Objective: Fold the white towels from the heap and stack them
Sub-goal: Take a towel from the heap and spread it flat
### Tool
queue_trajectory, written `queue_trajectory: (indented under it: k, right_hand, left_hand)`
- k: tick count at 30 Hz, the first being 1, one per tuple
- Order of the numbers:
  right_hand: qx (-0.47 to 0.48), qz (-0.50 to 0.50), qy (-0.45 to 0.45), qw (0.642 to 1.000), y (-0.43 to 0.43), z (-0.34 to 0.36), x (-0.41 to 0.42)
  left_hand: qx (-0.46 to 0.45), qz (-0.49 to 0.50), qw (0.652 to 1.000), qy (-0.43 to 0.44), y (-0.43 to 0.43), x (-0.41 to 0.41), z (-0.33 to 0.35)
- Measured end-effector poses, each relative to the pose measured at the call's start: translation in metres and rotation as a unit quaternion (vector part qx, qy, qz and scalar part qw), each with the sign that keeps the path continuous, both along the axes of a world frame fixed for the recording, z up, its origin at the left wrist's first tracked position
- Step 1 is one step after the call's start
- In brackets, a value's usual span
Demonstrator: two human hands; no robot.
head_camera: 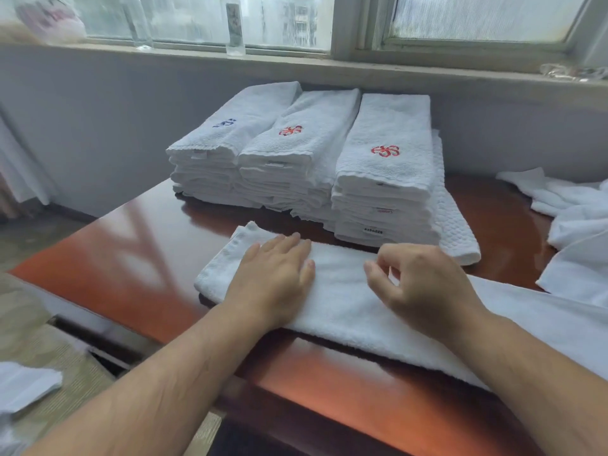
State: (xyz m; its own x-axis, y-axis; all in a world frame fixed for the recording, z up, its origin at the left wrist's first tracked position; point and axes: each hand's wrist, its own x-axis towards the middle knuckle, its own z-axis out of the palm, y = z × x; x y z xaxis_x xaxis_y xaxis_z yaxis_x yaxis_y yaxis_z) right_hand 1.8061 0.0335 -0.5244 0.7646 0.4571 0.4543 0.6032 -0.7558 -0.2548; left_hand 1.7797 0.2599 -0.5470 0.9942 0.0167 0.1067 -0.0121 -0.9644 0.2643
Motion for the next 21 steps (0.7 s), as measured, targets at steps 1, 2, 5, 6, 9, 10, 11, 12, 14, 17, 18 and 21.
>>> queue_trajectory:
  k: [1, 2, 5, 6, 9, 10, 11, 12, 14, 17, 18, 21]
  right_hand:
    - [-0.017, 0.007, 0.028, 0.999, 0.002, -0.006, 0.001]
    - [-0.032, 0.006, 0.047, 0.998, 0.003, -0.012, 0.001]
    - [-0.019, 0.003, 0.057, 0.998, -0.001, -0.021, 0.002]
    - [-0.021, 0.003, 0.054, 0.998, 0.0, -0.022, 0.002]
    - [-0.026, 0.004, 0.05, 0.998, 0.001, -0.024, 0.001]
    - [-0.029, 0.002, 0.054, 0.998, 0.002, -0.024, 0.001]
    - [-0.032, 0.001, 0.057, 0.998, 0.002, -0.024, 0.001]
    - [-0.032, 0.0, 0.06, 0.998, 0.002, -0.025, 0.0]
    - [-0.032, -0.002, 0.058, 0.998, 0.001, -0.025, 0.001]
    - [-0.029, 0.002, 0.055, 0.998, 0.0, -0.025, 0.0]
    - [-0.027, 0.002, 0.055, 0.998, 0.0, -0.025, 0.0]
    - [-0.021, 0.001, 0.059, 0.998, -0.001, -0.025, 0.0]
  left_hand:
    - [0.017, 0.035, 0.999, -0.022, 0.005, 0.0, 0.001]
    - [0.036, 0.073, 0.996, -0.03, 0.012, -0.001, 0.002]
    - [0.043, 0.172, 0.984, 0.034, 0.031, -0.003, 0.007]
    - [0.035, 0.193, 0.979, 0.05, 0.035, -0.004, 0.009]
    - [0.037, 0.208, 0.976, 0.047, 0.035, -0.004, 0.012]
    - [0.034, 0.21, 0.976, 0.041, 0.034, -0.003, 0.014]
    - [0.026, 0.214, 0.976, 0.035, 0.034, -0.001, 0.014]
    - [0.012, 0.216, 0.976, 0.028, 0.033, 0.001, 0.016]
    - [-0.023, 0.215, 0.976, 0.005, 0.035, 0.005, 0.018]
    - [-0.08, 0.216, 0.973, 0.023, 0.046, 0.014, 0.025]
    - [-0.092, 0.231, 0.968, 0.044, 0.05, 0.018, 0.029]
    - [-0.046, 0.254, 0.96, 0.111, 0.056, 0.024, 0.042]
